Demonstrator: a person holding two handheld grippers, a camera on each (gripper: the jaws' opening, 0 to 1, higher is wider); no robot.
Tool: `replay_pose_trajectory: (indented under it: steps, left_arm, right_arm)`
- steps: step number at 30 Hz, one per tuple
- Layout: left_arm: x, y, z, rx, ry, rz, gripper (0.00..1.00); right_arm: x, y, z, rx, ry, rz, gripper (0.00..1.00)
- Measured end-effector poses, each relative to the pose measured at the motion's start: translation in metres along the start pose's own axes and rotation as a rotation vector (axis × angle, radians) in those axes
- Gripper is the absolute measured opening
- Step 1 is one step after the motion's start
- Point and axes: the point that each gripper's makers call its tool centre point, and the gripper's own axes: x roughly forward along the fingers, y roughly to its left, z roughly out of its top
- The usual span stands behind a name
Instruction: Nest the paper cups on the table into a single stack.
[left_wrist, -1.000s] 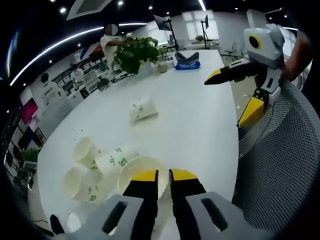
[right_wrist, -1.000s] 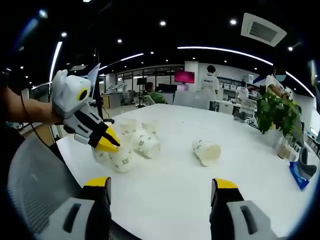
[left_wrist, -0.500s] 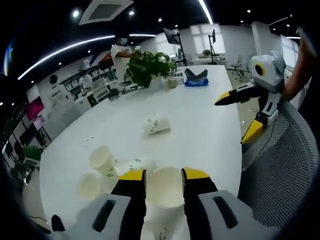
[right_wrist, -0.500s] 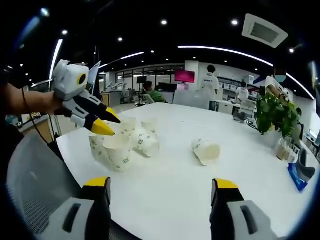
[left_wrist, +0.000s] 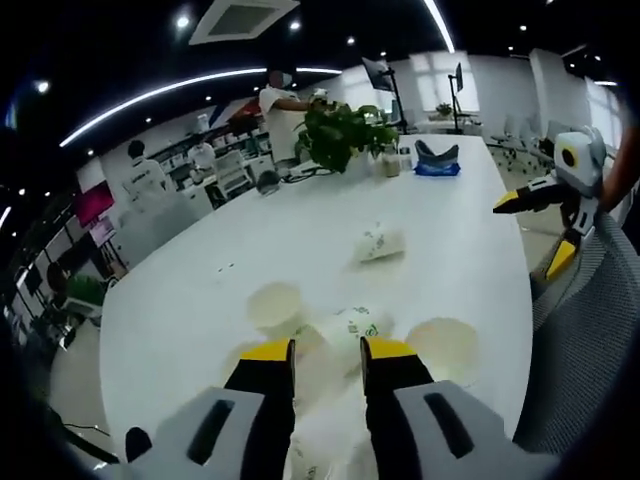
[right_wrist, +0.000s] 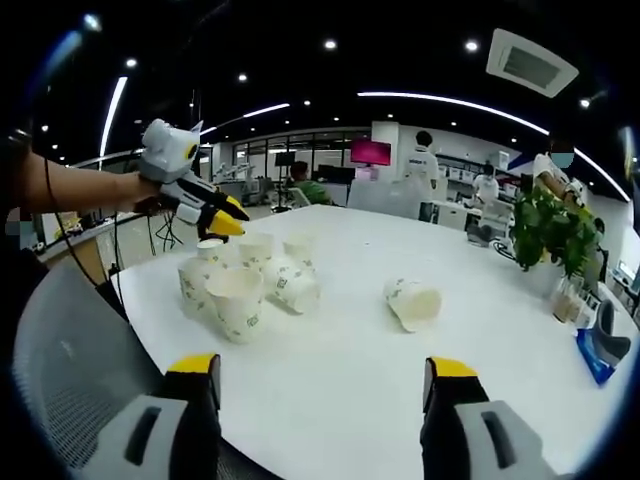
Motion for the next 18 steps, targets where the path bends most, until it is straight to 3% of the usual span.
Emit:
replay_pose_trajectory:
  steps: [2, 6, 13, 18]
  left_arm:
    - [0.004, 0.015, -0.009, -0.013, 0.018, 0.004, 0.24]
    - [0.013, 0.027, -0.021, -0.032, 0.053, 0.004, 0.22]
    - [0.03, 0.04, -0.037, -0.038, 0.094, -0.004, 0.19]
    - [0.036, 0.038, -0.04, -0.04, 0.116, -0.014, 0.16]
  right_arm:
    - [0.0, 0.001, 0.001, -0.001, -0.004, 0.003, 0.84]
    - [0.0, 0.002, 0.002, 0.0, -0.002, 0.003, 0.84]
    - [0.0, 0.001, 0.003, 0.002, -0.004, 0.0, 0.84]
    - [-0.001, 0.001, 0.002, 0.004, -0.001, 0.0, 0.84]
